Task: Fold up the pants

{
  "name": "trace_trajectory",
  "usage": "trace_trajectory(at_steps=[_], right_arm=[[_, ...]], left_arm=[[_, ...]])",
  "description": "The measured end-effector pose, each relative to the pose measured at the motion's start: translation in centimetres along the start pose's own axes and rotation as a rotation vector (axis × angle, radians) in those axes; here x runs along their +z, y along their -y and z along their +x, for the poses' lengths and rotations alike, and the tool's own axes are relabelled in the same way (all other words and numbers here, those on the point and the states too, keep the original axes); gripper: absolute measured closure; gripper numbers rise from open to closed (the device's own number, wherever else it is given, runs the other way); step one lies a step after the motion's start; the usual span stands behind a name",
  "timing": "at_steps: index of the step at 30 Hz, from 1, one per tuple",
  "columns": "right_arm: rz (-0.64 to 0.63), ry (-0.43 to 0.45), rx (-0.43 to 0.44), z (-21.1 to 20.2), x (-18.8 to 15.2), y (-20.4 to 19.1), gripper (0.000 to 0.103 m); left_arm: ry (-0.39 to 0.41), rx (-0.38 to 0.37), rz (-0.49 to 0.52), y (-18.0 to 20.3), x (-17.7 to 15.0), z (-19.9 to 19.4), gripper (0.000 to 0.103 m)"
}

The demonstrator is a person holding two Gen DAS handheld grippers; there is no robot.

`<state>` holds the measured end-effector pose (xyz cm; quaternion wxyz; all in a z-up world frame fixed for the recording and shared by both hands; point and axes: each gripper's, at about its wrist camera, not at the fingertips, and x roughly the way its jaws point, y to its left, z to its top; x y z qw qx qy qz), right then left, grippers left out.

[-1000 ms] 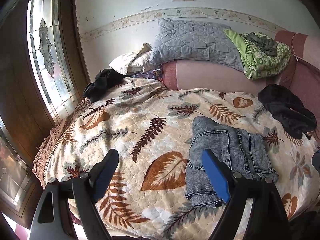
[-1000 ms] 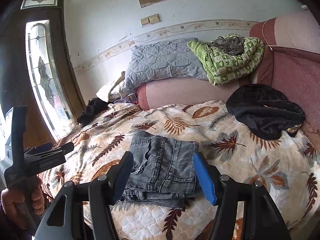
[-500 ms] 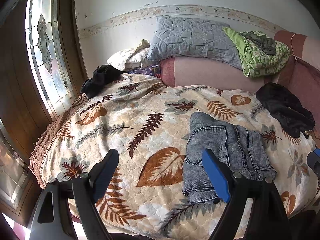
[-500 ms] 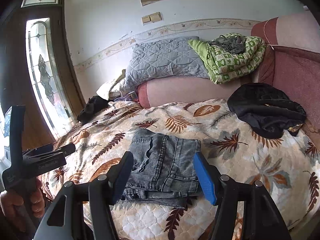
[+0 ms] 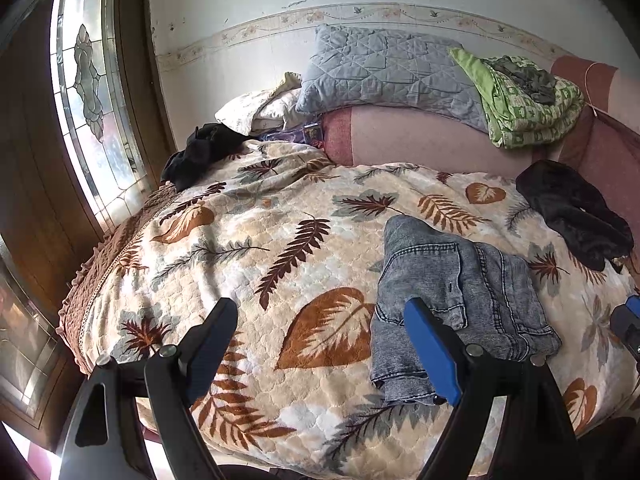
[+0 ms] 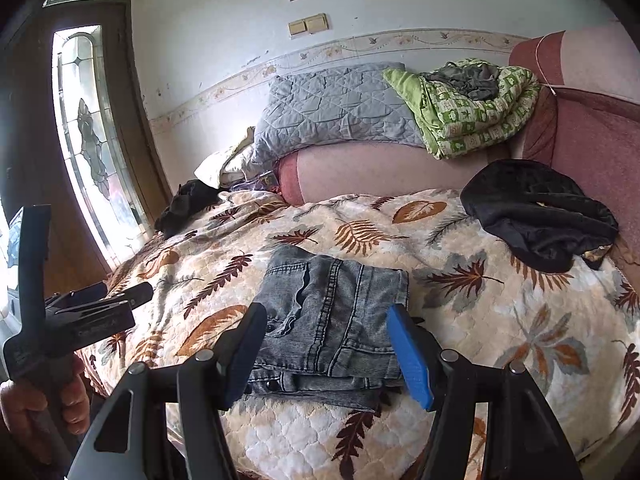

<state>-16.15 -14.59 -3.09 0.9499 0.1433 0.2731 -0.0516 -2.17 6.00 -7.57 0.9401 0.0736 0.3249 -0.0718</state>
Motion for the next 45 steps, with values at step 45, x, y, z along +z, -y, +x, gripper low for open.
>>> trace_trajectory(at_steps=[45], right_arm=[[-0.027,0.0,0.0,-0.8,-0.3,-0.9,0.037]], left_arm=[[-0.033,0.022,-0.039,-1.8,-1.1,0.8,0.017]])
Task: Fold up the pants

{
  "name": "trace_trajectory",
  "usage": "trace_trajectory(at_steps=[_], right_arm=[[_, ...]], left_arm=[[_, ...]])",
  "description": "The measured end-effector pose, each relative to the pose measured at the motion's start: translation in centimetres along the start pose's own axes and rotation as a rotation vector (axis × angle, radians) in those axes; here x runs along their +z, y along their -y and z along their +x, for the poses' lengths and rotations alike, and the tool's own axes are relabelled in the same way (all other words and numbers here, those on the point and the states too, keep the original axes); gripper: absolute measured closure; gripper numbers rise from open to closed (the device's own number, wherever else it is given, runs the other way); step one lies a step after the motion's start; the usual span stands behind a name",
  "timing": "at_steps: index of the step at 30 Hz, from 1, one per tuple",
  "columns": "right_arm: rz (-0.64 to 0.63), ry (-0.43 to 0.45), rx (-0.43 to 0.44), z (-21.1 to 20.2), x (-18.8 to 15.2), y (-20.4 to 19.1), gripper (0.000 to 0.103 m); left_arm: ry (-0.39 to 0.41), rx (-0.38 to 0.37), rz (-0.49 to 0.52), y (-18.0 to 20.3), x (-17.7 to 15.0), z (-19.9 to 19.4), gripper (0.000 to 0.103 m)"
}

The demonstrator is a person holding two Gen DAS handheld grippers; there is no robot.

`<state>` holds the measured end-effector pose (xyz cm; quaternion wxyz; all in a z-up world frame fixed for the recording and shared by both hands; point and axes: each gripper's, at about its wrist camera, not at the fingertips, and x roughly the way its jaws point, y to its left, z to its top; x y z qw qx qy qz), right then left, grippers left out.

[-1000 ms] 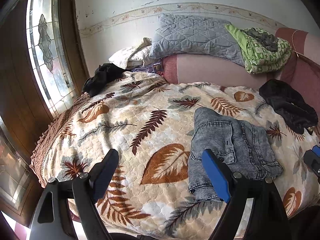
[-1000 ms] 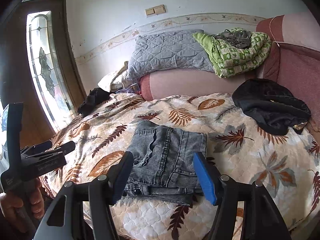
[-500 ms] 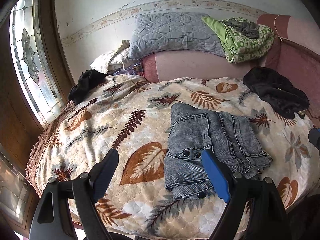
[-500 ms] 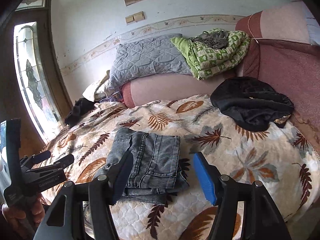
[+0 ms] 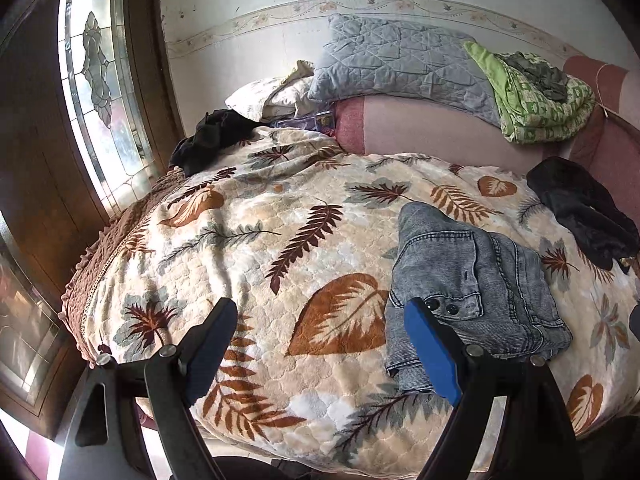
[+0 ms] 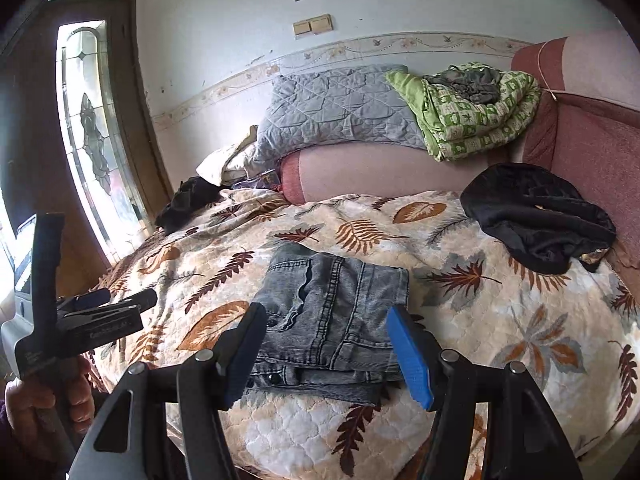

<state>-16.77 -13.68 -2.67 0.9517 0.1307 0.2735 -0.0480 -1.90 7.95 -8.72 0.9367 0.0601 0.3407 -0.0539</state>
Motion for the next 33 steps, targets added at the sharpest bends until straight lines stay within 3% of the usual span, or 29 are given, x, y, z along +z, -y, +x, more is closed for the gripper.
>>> trace_trajectory(at_steps=[11,24,29,33], right_arm=[[-0.066,0.01,0.019,-0.4,-0.1,-2.6,0.037],[0.002,-0.016,-0.022,1.1,-0.6,1.2,0.033],[0.082,-0.114,0.013,4.6,-0.3,5.0,0.033],[0.226,-0.204,0.093,8.6,0.6,9.0,0.033]], left_arm=[[0.003,-0.013,-0.05,-1.5,0.2,-0.2,0.017],[-0.027,-0.022,0.008,0.5,-0.2,0.4,0.017],[-0.106,-0.071,-0.003,0.6,0.5,4.4,0.017],[-0.217,-0.118,-0.007,1.3,1.6,9.8,0.017]])
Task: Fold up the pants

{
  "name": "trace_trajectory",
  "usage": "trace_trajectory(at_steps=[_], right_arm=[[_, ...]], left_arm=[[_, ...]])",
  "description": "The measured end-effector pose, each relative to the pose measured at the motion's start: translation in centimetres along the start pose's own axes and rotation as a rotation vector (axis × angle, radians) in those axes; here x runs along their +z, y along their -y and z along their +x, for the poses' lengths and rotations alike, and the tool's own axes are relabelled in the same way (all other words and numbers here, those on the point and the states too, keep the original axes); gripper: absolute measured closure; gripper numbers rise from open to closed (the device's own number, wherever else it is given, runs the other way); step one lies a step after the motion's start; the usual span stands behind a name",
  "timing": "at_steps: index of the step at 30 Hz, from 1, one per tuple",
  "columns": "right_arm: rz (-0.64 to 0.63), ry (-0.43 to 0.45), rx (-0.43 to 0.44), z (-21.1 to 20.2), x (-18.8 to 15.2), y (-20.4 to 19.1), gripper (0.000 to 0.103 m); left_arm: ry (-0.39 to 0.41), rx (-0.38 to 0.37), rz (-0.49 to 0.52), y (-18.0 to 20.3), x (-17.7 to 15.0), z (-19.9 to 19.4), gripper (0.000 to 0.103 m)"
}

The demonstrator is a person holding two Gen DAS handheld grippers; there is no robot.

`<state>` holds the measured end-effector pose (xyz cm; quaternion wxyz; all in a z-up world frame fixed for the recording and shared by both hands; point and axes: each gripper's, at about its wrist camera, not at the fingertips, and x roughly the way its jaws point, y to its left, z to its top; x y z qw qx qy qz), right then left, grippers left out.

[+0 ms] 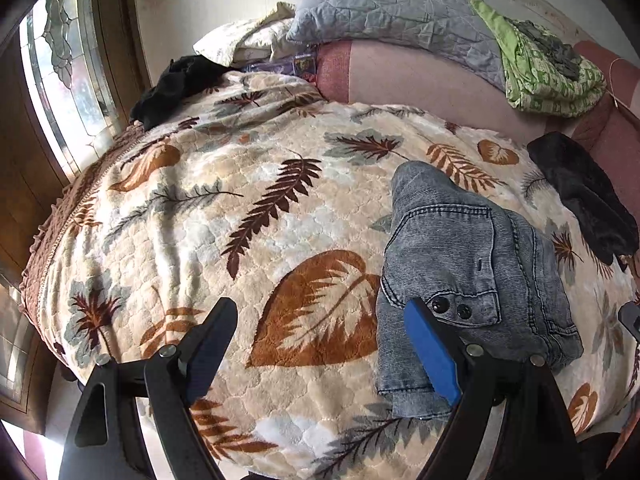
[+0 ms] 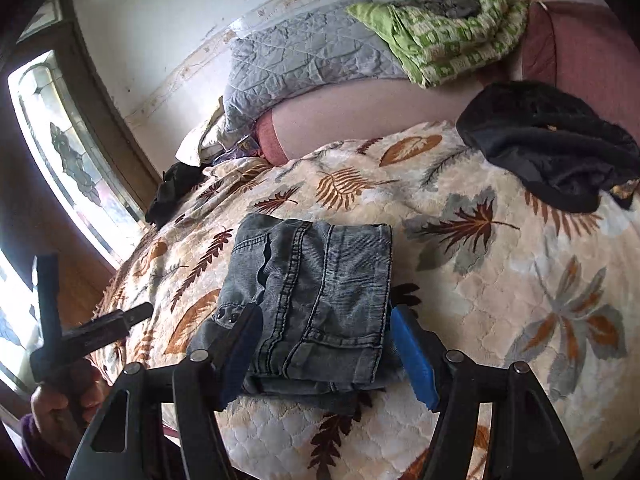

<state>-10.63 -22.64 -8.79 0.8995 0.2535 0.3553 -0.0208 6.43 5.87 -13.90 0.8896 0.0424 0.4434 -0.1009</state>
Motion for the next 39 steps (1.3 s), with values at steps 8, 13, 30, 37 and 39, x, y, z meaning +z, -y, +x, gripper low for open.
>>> trace_trajectory(at_steps=[8,13,30,37,39], right_arm=[[0.134,-0.072,0.062,4.8,1.8,4.0,0.033],[0.162,-0.065,0.057,5.3,1.6,4.3,0.033],[0.166,-0.078,0.044,7.5,1.4,3.8,0.031],[0.136,-0.061,0.029,7.2,1.4,3.3,0.031],[0.143,-0.065,0.026,7.3,1.4,3.3,0.031]], left_arm=[[0.012,-0.139,0.062,2.2,0.1,3.7,0.017],[-0.008,-0.183,0.102,3.7,-0.2,4.1,0.017],[0.017,-0.308,0.1,3.6,0.2,3.6,0.017],[0.047,-0.297,0.156,4.5,0.0,2.8,0.017],[0.038,-0.302,0.156,4.5,0.0,3.0,0.017]])
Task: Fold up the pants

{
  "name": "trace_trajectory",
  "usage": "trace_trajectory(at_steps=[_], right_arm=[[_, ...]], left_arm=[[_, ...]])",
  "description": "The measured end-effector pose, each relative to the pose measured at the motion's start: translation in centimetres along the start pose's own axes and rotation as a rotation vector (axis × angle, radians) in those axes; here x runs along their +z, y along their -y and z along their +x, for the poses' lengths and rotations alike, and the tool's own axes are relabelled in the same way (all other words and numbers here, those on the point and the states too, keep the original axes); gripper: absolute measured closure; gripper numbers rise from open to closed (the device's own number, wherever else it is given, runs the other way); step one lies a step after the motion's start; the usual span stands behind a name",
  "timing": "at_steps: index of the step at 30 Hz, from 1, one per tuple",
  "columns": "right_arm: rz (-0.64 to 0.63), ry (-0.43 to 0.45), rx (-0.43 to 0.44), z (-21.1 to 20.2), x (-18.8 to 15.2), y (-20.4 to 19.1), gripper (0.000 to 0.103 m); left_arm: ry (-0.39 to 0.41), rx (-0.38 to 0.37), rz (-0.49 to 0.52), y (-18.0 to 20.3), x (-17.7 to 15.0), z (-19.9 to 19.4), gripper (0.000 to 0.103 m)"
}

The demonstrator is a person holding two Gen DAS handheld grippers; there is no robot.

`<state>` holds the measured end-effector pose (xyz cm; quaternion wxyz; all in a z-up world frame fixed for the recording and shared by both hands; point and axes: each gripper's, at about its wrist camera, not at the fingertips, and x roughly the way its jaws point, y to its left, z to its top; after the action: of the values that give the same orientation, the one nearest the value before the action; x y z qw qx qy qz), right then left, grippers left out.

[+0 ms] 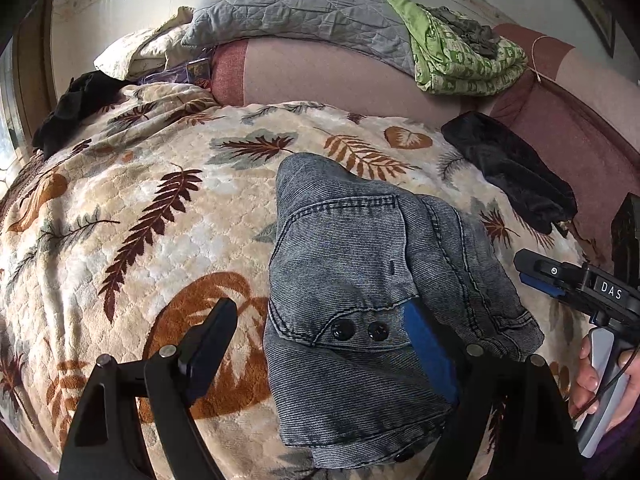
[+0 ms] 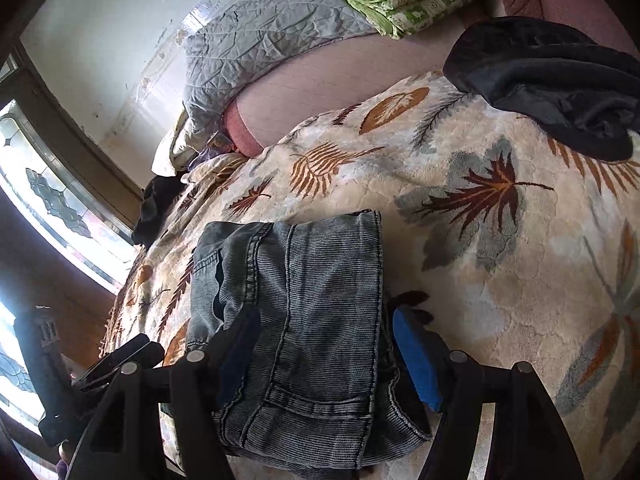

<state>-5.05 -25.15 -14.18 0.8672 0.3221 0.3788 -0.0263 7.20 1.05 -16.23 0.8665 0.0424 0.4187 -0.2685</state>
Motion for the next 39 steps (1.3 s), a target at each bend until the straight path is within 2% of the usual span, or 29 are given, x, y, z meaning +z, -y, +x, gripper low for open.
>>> trace_trajectory(at_steps=[6,10,14,25,30,32,34,37,39], right_arm=[[0.01,-0.01,0.003,0.2,0.1,0.2,0.03],[0.013,-0.005,0.002,0.1,0.1,0.3,0.03],[0.022,-0.011,-0.006,0.0,0.1,0.6,0.03],[0.073,-0.011,0.022,-0.3,0.3,1.8,0.029],[0.099,-0.075,0.035,1.7,0.6,2.1,0.026],[0.135,-0.122,0.062,3.0,0.7,2.5,0.026],[0.158,-0.162,0.092,4.4,0.6,2.5,0.026],[0.152,-0.222,0.088,6.6,0.3,2.1,0.024],[0.128,-0.207,0.089,6.8,0.1,1.5,0.022]], left_arm=[[-0.009,-0.023,-0.017,-0.2,0.0,0.3,0.017],[-0.006,-0.021,-0.005,0.2,0.0,0.3,0.017],[0.008,0.018,0.001,0.1,0.0,0.1,0.017],[0.01,0.007,-0.023,-0.1,0.7,0.7,0.017],[-0.067,-0.028,-0.02,0.4,0.8,2.6,0.017],[-0.134,-0.085,-0.026,0.4,0.6,3.7,0.017],[-0.187,-0.098,-0.037,0.3,0.2,4.7,0.017],[-0.21,-0.095,-0.038,0.1,-0.2,5.1,0.017],[-0.218,-0.119,-0.048,-0.1,-0.4,5.1,0.017]])
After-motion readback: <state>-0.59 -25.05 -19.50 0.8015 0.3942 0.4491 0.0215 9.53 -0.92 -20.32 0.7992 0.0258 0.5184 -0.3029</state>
